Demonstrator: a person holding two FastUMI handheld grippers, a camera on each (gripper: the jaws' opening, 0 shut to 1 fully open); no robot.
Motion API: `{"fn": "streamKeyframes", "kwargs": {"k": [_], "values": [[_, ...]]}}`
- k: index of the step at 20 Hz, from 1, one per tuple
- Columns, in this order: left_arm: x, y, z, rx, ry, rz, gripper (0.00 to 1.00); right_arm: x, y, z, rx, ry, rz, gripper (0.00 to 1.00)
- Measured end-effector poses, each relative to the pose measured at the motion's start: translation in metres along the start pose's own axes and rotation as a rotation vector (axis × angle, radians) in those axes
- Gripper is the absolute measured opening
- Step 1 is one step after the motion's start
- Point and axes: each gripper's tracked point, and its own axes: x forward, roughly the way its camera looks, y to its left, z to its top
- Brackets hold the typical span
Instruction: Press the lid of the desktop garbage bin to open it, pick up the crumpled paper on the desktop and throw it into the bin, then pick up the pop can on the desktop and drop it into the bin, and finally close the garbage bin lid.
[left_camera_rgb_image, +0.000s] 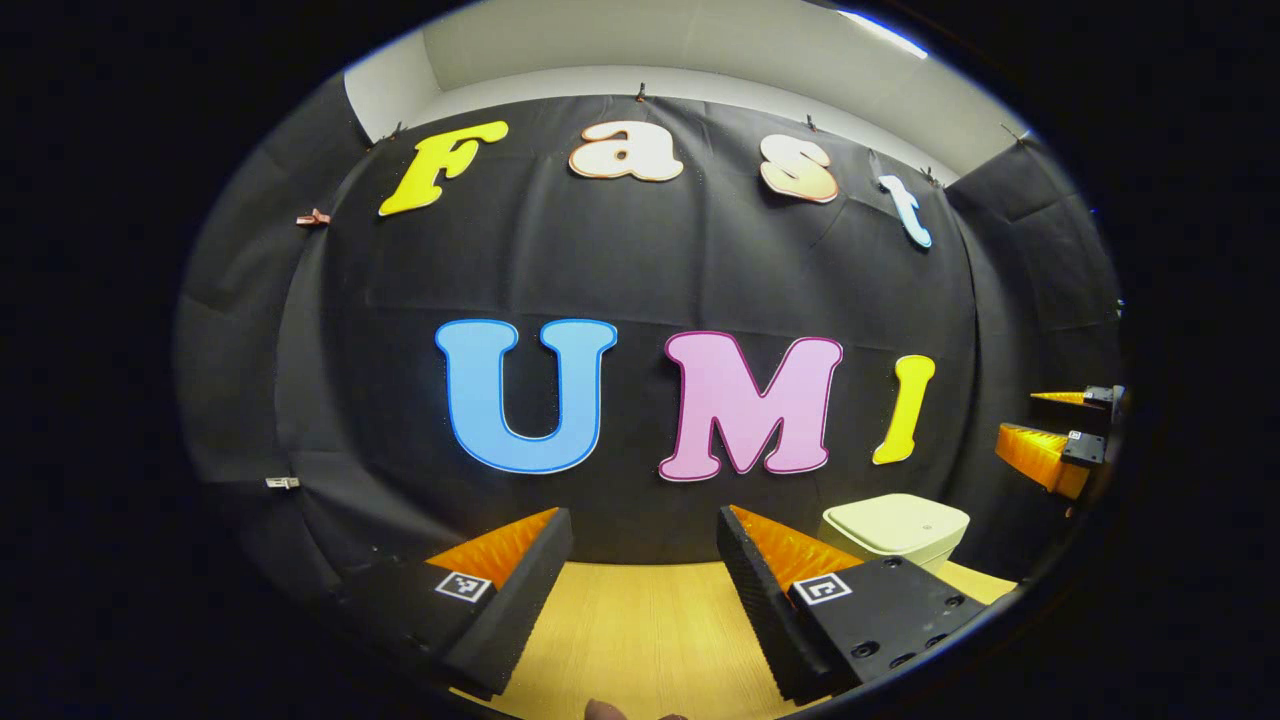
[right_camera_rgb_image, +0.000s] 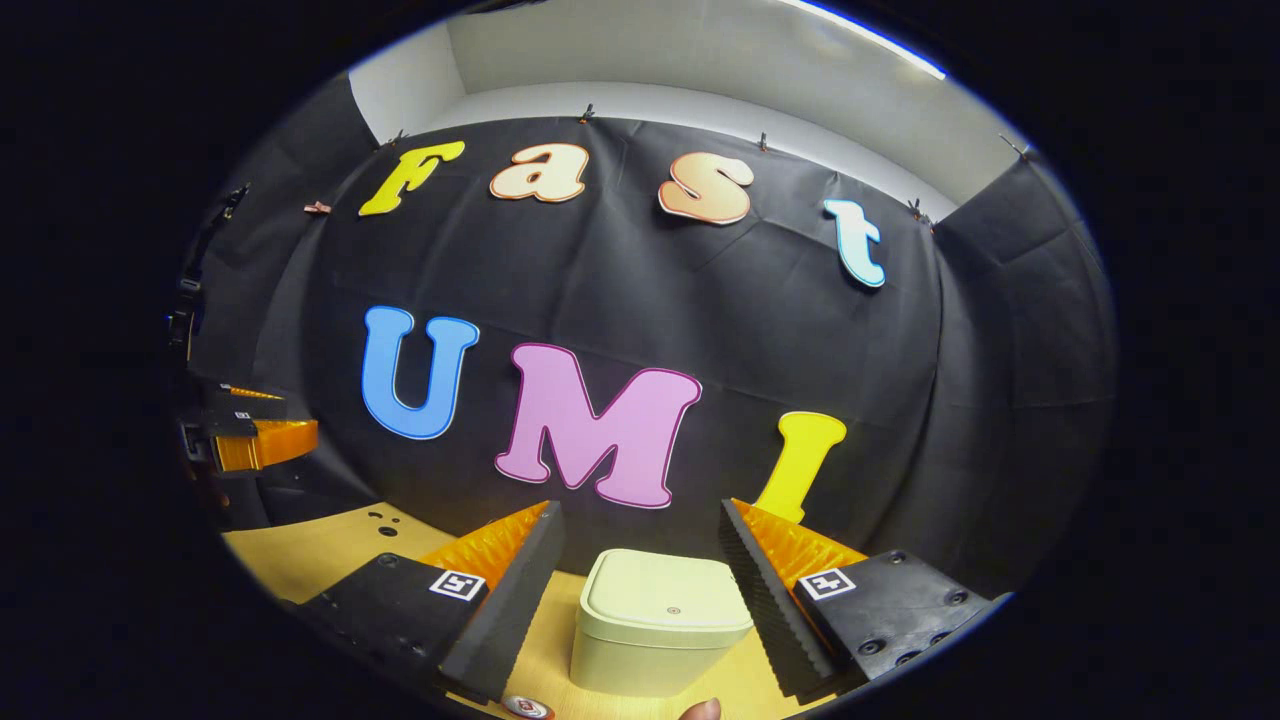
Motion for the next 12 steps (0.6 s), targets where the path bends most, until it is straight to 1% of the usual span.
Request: {"fn": "streamKeyframes", "kwargs": {"k": [9, 10, 12], "values": [[-0.001, 0.002, -0.002, -0.011, 0.002, -0.004, 0.94, -0.001, 0.002, 0.0, -0.009, 0.009, 0.002, 0.97], [-0.001, 0.003, -0.002, -0.013, 0.004, -0.003, 0.94, 0.0, 0.005, -0.001, -0.006, 0.016, 0.017, 0.96], [-0.001, 0.003, -0.003, -0.015, 0.006, -0.002, 0.94, 0.002, 0.008, -0.009, 0.007, 0.055, 0.029, 0.53]]}}
